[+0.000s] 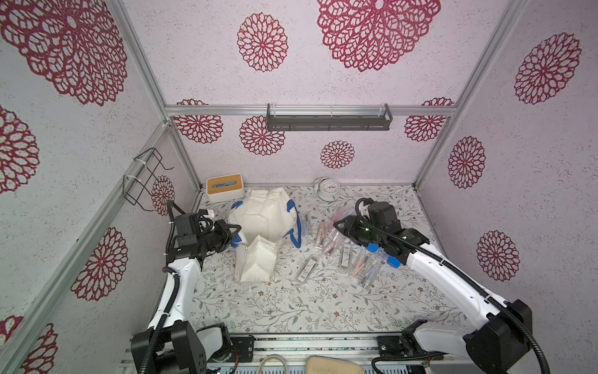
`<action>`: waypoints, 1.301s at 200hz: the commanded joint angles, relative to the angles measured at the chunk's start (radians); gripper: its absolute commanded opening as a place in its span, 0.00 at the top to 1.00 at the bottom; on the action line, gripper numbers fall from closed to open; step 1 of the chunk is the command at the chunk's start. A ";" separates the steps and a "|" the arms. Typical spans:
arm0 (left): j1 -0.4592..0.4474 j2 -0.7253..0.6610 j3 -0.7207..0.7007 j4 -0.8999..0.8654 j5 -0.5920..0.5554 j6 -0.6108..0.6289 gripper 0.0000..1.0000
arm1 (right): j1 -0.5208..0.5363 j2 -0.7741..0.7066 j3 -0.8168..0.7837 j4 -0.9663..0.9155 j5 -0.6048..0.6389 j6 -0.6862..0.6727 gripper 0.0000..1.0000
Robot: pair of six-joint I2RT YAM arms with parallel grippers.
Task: Take out the compass set from the canvas bag
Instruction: Place the compass set at the center of the board.
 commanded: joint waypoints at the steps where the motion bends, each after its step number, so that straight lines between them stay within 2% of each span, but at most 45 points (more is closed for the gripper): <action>1: 0.003 0.017 -0.036 0.070 0.060 -0.023 1.00 | 0.008 0.025 -0.096 -0.062 -0.081 -0.049 0.68; 30: 0.003 0.031 -0.070 0.096 0.070 -0.023 1.00 | 0.056 0.077 -0.201 0.001 -0.095 -0.015 0.66; 60: -0.002 0.040 -0.085 0.102 0.083 -0.010 1.00 | 0.133 0.157 -0.220 0.034 -0.050 0.007 0.63; 90: -0.062 0.053 -0.080 0.116 0.084 -0.017 1.00 | 0.160 0.237 -0.251 0.104 -0.053 0.043 0.58; 136: -0.181 0.069 -0.084 0.206 0.047 -0.083 1.00 | 0.159 0.241 -0.226 0.087 -0.007 0.044 0.29; 156: -0.206 0.076 -0.075 0.246 0.043 -0.115 1.00 | 0.158 0.195 -0.192 0.048 0.027 0.036 0.23; 190: -0.217 0.089 -0.037 0.203 0.034 -0.093 1.00 | 0.153 0.074 -0.093 0.084 0.066 0.042 0.22; 205: -0.217 0.088 -0.030 0.174 0.034 -0.075 1.00 | 0.150 0.076 -0.025 0.127 0.051 0.060 0.22; 239: -0.218 0.084 -0.029 0.131 0.033 -0.050 1.00 | 0.145 0.255 0.204 0.158 0.002 0.098 0.23; 260: -0.217 0.081 -0.023 0.121 0.025 -0.046 1.00 | 0.128 0.410 0.361 0.085 0.001 0.114 0.33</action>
